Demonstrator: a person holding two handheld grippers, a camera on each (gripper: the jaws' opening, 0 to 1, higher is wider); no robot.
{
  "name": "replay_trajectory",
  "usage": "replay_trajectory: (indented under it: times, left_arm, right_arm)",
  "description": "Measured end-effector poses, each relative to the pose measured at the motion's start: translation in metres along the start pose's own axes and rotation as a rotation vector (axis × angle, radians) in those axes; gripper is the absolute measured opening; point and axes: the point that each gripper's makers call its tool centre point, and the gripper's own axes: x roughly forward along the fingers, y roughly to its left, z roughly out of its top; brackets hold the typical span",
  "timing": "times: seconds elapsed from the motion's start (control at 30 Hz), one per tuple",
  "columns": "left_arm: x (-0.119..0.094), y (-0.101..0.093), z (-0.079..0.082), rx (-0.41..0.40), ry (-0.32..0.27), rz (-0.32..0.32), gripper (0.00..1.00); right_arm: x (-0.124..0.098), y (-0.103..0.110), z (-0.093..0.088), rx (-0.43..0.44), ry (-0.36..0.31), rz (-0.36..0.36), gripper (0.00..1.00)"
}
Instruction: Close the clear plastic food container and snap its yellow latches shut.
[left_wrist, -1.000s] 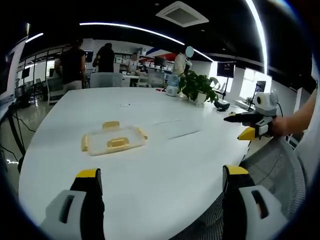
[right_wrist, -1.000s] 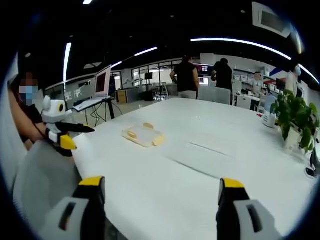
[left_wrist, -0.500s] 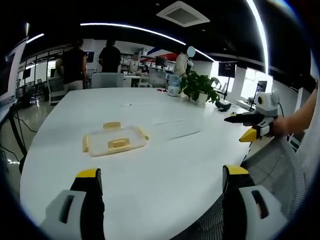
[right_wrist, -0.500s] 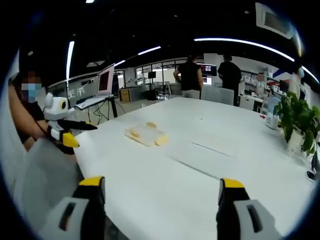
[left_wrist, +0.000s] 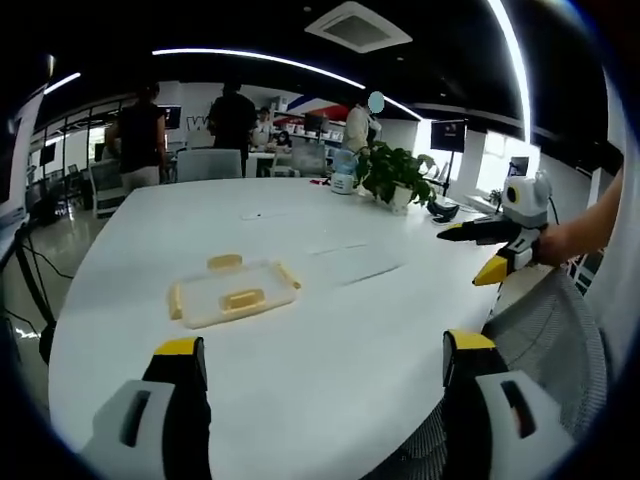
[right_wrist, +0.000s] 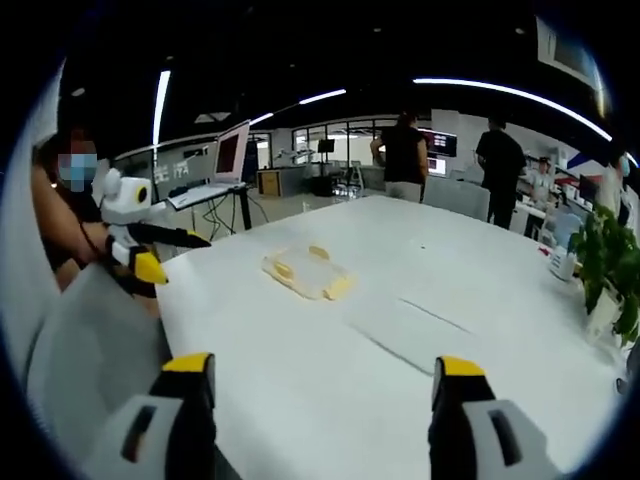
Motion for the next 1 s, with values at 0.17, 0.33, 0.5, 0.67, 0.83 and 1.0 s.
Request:
replay_trajectory:
  times: [0.17,0.33,0.5,0.67,0.83,1.0]
  left_arm:
    - [0.009,0.014,-0.003,0.021,0.035,-0.011,0.96]
    - [0.015,0.019,-0.009,0.06,0.073,-0.033,0.95]
    - [0.019,0.024,-0.005,0.065,0.068,-0.038,0.94]
    - [0.022,0.032,-0.002,0.068,0.07,-0.047,0.94]
    - [0.025,0.04,0.001,0.071,0.077,-0.047,0.93]
    - [0.027,0.044,0.001,0.07,0.078,-0.048,0.92]
  right_arm:
    - [0.014,-0.001,0.002,-0.017,0.022,0.016,0.88]
    - [0.022,0.0,0.002,-0.049,0.043,0.036,0.86]
    - [0.031,-0.003,0.005,-0.056,0.05,0.045,0.85]
    - [0.044,-0.006,0.015,-0.076,0.051,0.066,0.84]
    - [0.056,-0.007,0.021,-0.092,0.054,0.087,0.83]
    - [0.063,-0.007,0.023,-0.101,0.057,0.102,0.83]
